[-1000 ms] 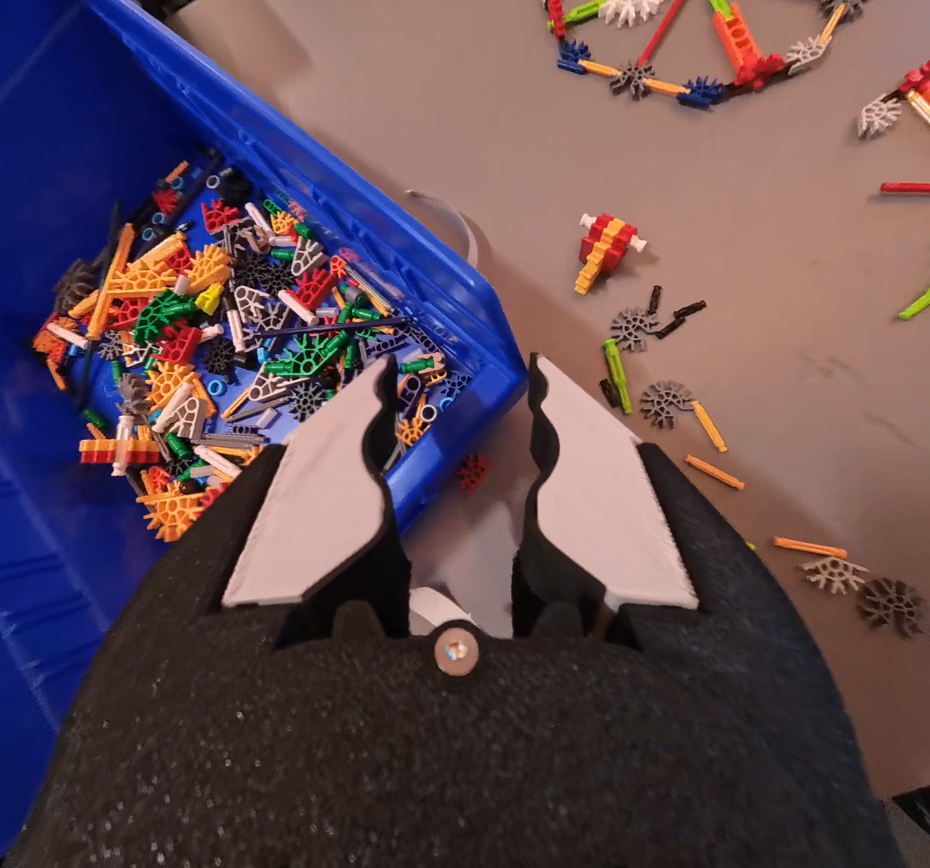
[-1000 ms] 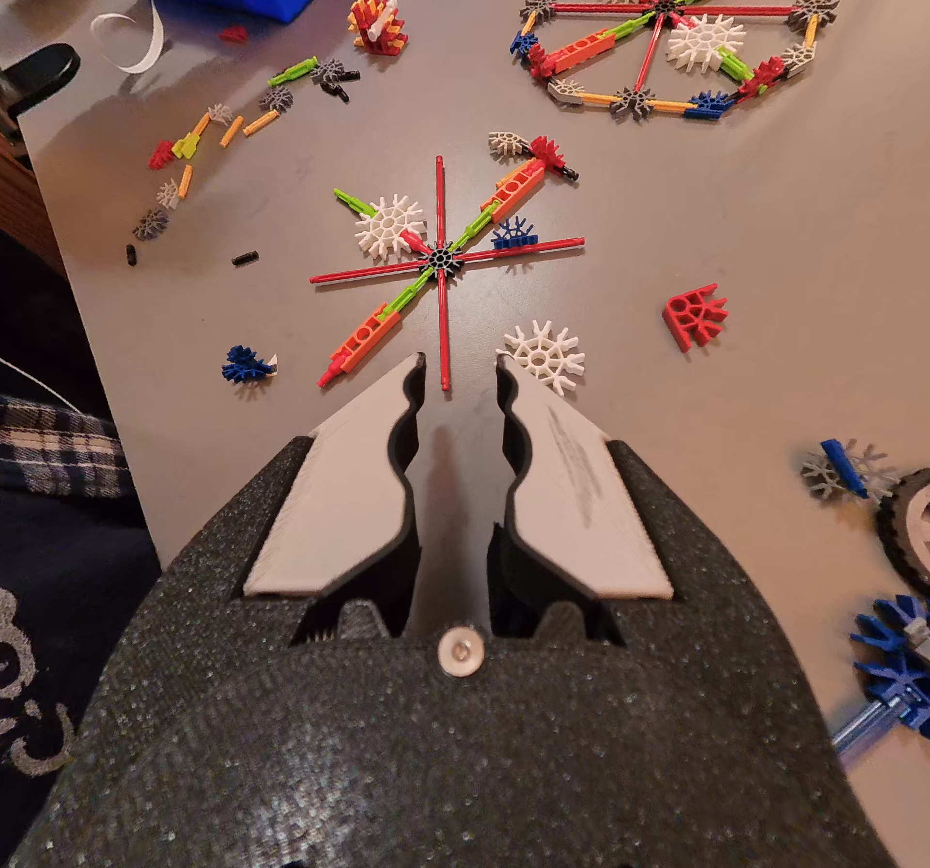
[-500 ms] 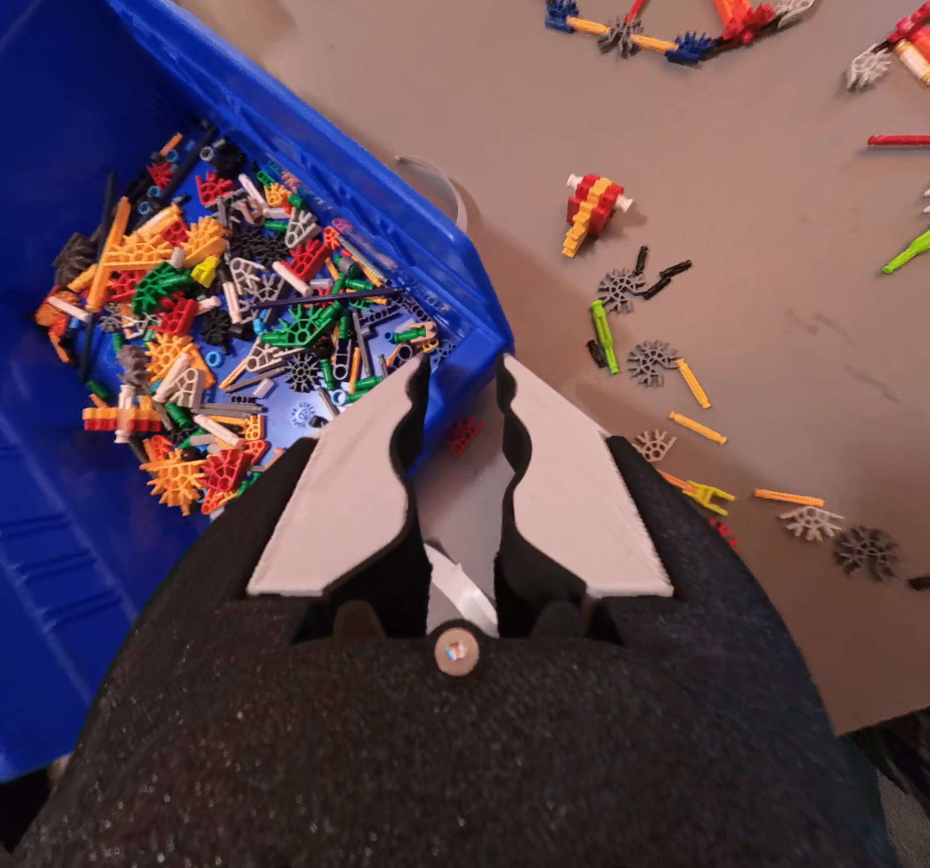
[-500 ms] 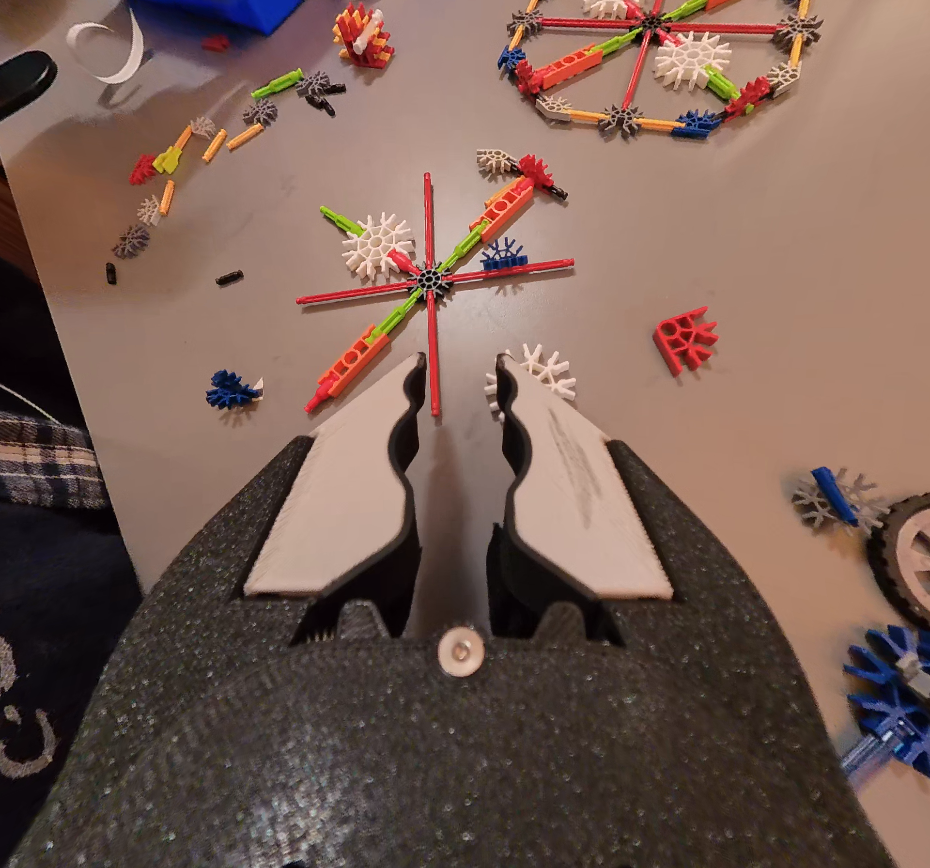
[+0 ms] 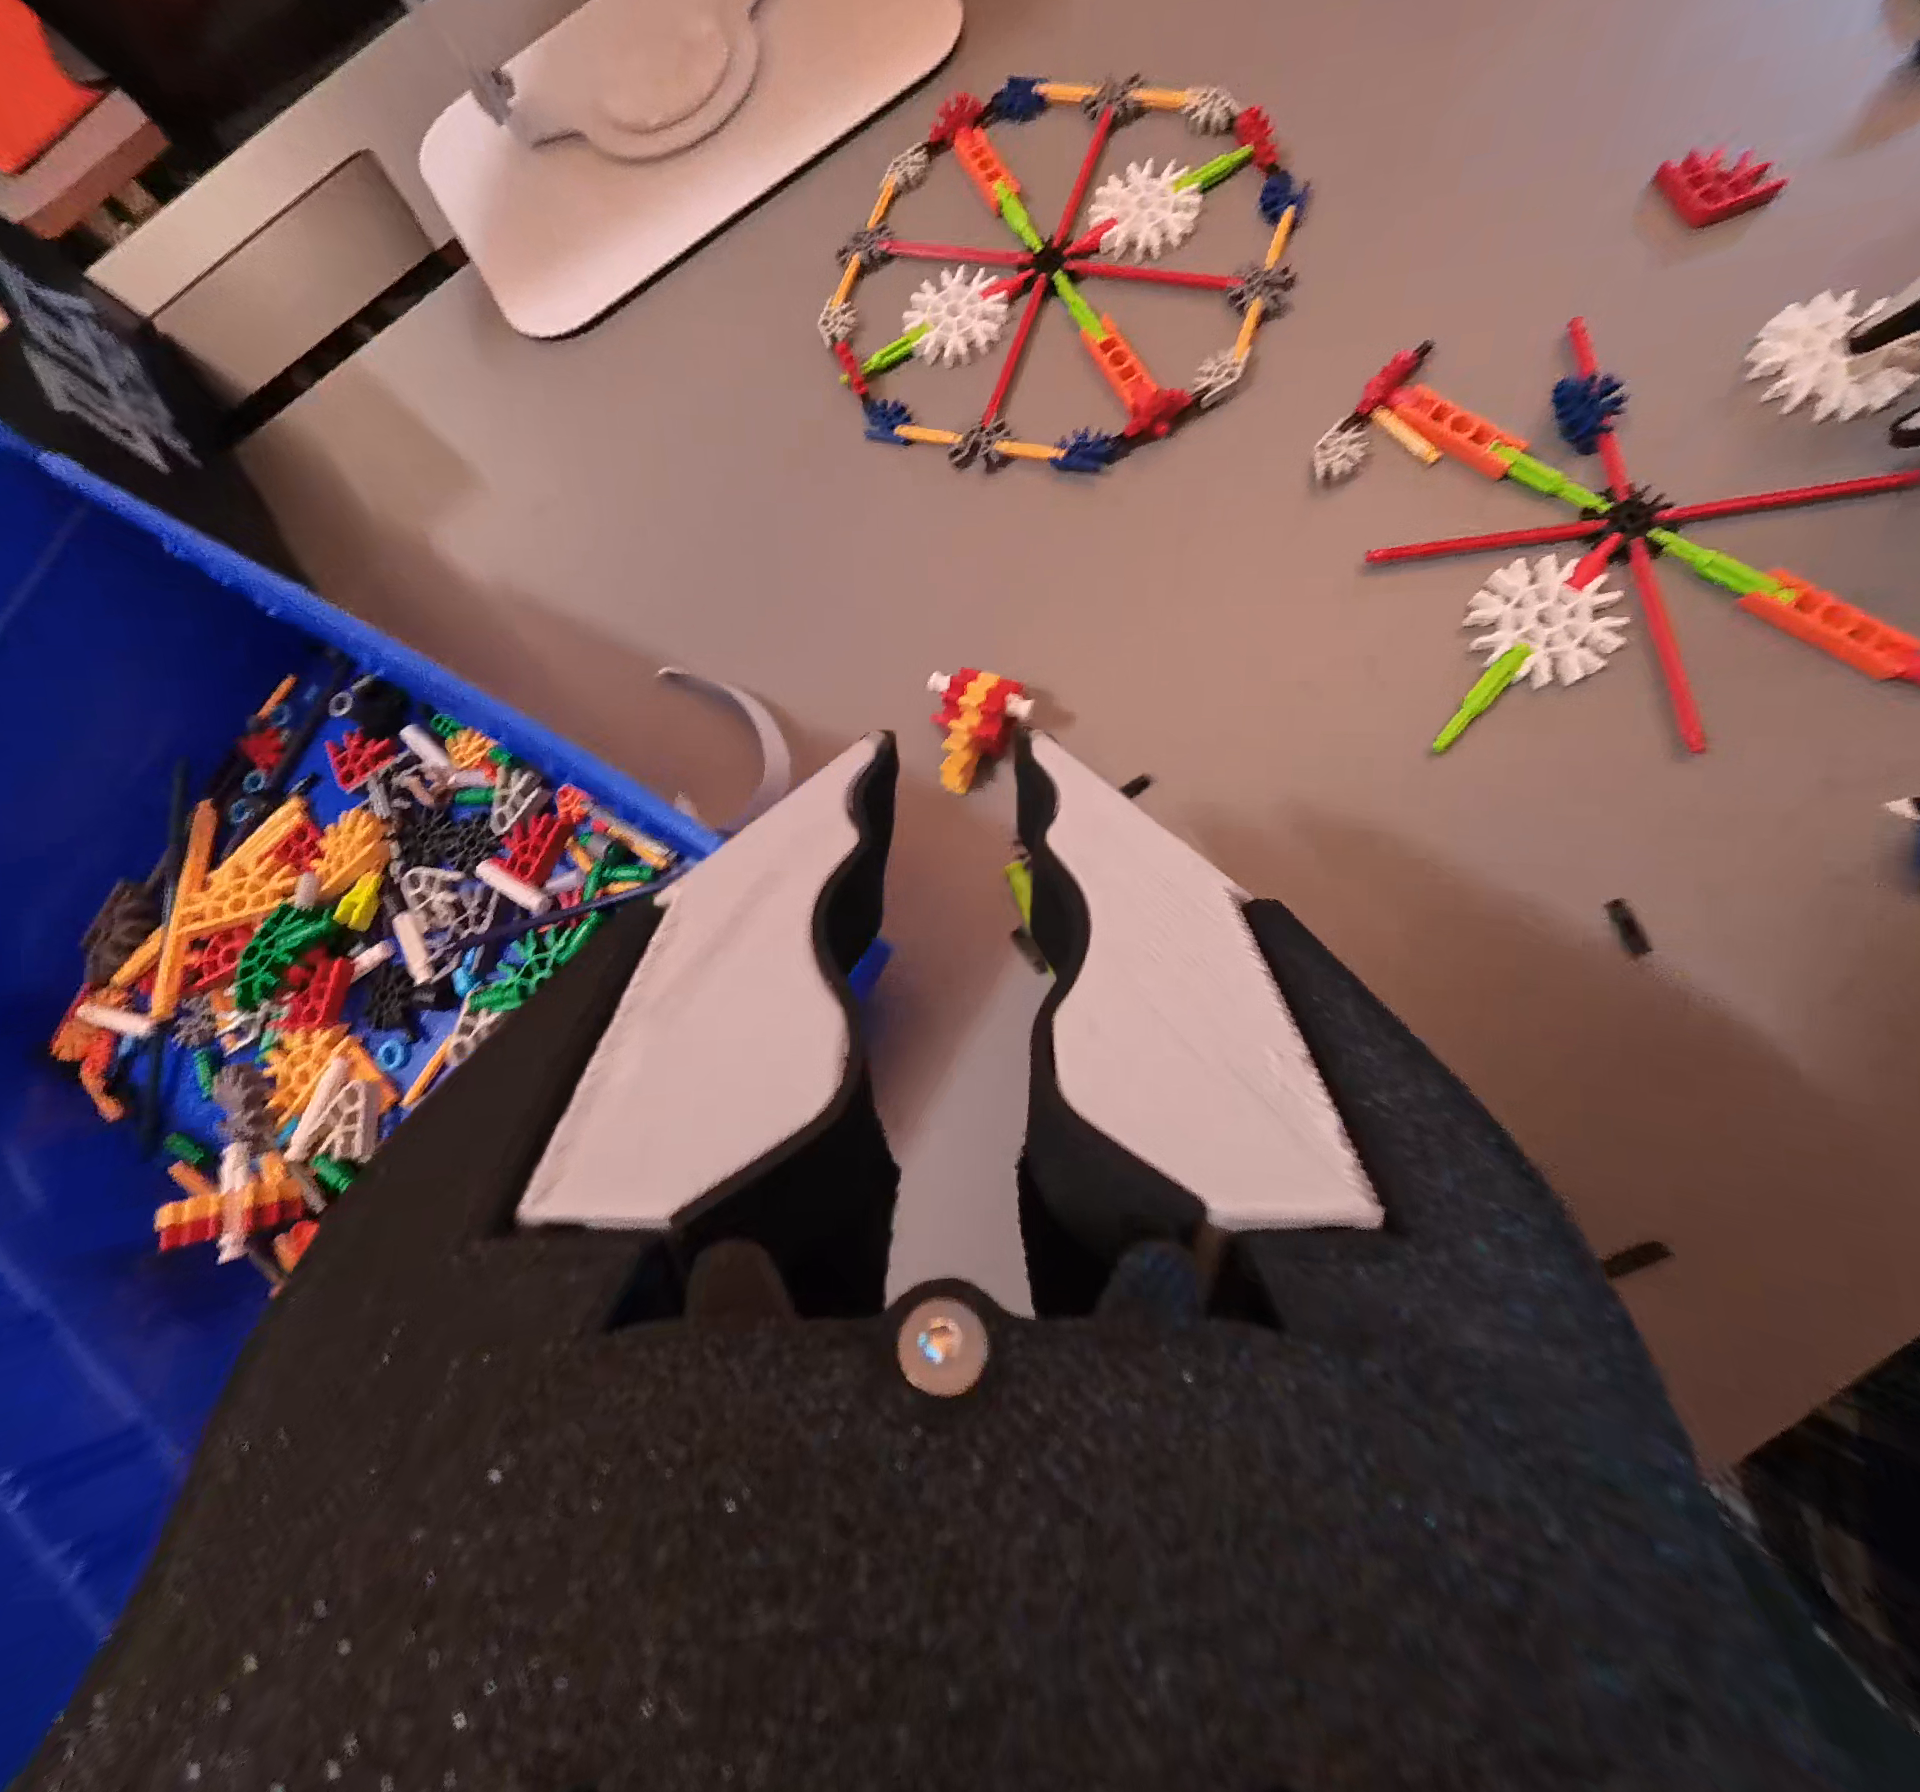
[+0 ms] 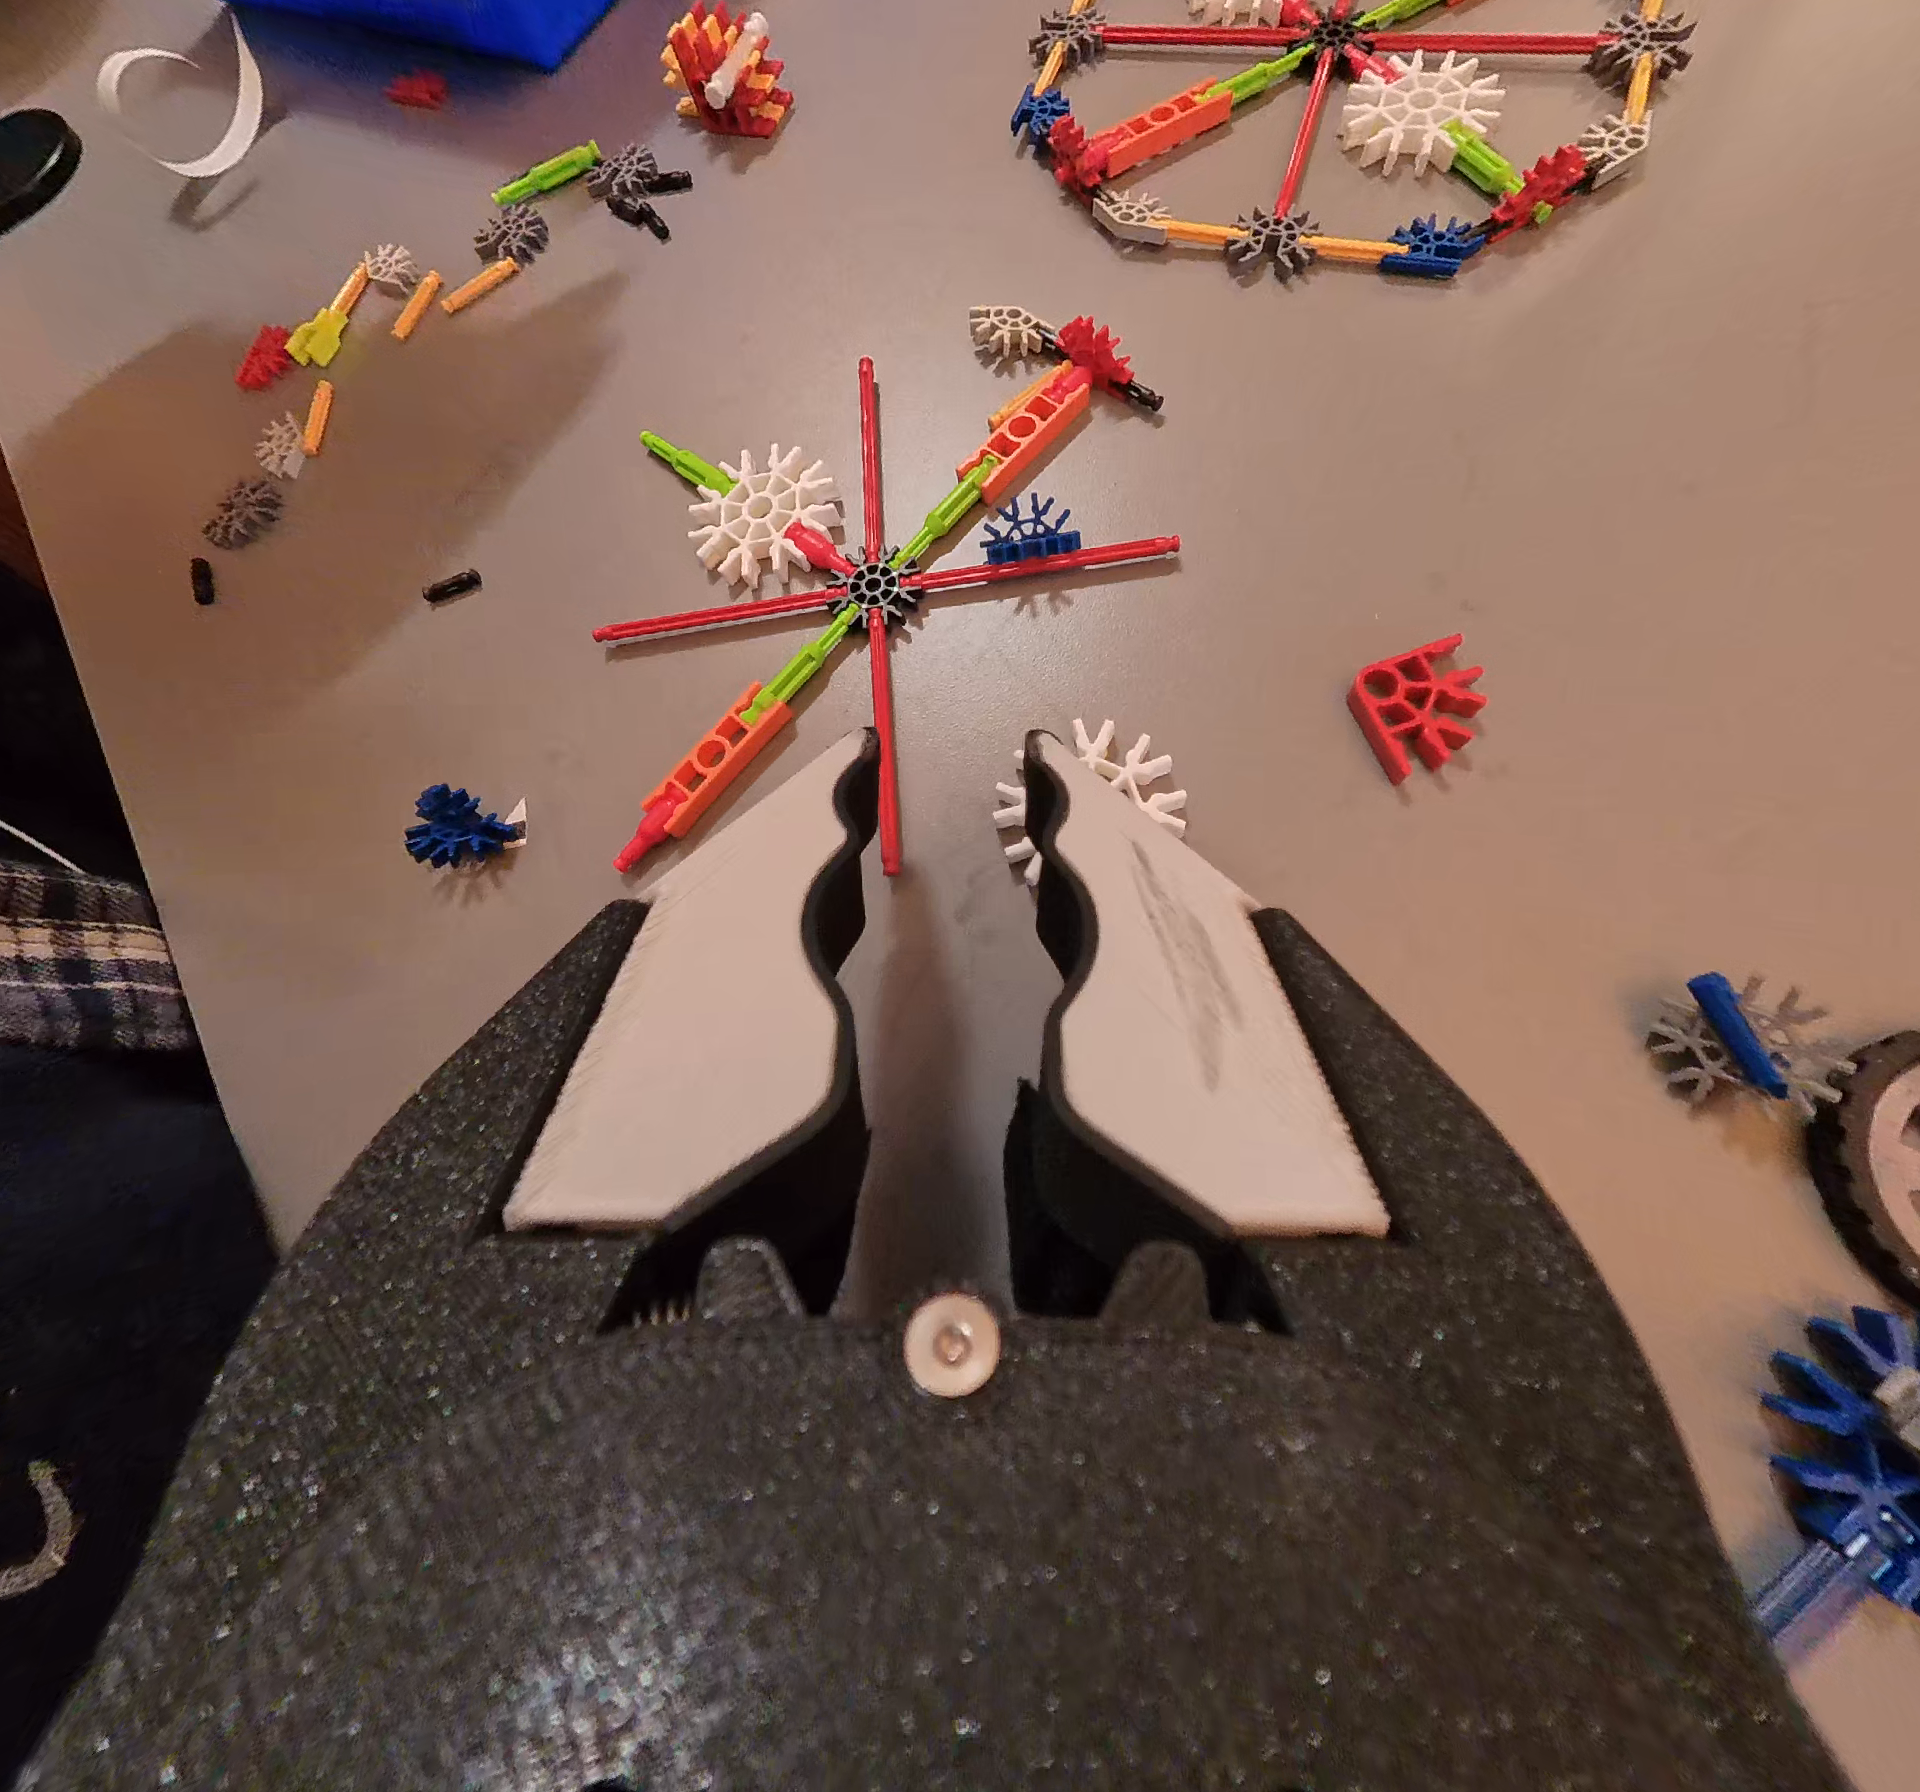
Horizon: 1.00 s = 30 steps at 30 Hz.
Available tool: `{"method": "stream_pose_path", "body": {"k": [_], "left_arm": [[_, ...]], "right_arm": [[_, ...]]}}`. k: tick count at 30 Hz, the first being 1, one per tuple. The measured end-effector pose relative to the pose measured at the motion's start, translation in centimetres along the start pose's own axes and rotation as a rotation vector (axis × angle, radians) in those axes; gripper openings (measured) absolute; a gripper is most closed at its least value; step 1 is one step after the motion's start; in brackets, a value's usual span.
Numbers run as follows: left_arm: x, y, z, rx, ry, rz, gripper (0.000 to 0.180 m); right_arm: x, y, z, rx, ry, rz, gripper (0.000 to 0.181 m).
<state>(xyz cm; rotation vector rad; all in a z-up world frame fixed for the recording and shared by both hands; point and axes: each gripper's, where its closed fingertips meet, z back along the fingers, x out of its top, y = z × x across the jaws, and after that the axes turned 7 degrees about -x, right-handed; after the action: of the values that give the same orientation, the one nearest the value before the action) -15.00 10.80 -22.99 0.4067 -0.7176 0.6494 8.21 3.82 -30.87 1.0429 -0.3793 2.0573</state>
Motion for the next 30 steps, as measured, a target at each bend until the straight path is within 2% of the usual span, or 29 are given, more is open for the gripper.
{"method": "stream_pose_path", "body": {"k": [3, 6, 14, 24, 30], "left_arm": [[0.2, -1.5, -1.3, -0.052, 0.002, 0.005, 0.023], [-1.9, -2.1, -3.0, -0.068, 0.09, -0.009, 0.029], [-6.6, -2.9, -4.1, -0.127, 0.187, 0.07, 0.035], [-7.2, -5.0, -2.1, -0.198, 0.131, 0.097, 0.034], [-8.0, -8.5, -0.2, -0.318, 0.136, 0.064, 0.033]], "right_arm": [[0.0, -0.1, 0.0, -0.004, 0.0, -0.006, 0.026], [0.0, -0.1, 0.0, -0.004, -0.001, -0.009, 0.026], [-0.1, -0.1, 0.0, 0.005, 0.003, -0.015, 0.026], [-0.7, 1.0, 1.4, 0.044, -0.011, 0.022, 0.026], [-0.6, 6.2, 3.8, 0.213, -0.072, 0.206, 0.023]]}}
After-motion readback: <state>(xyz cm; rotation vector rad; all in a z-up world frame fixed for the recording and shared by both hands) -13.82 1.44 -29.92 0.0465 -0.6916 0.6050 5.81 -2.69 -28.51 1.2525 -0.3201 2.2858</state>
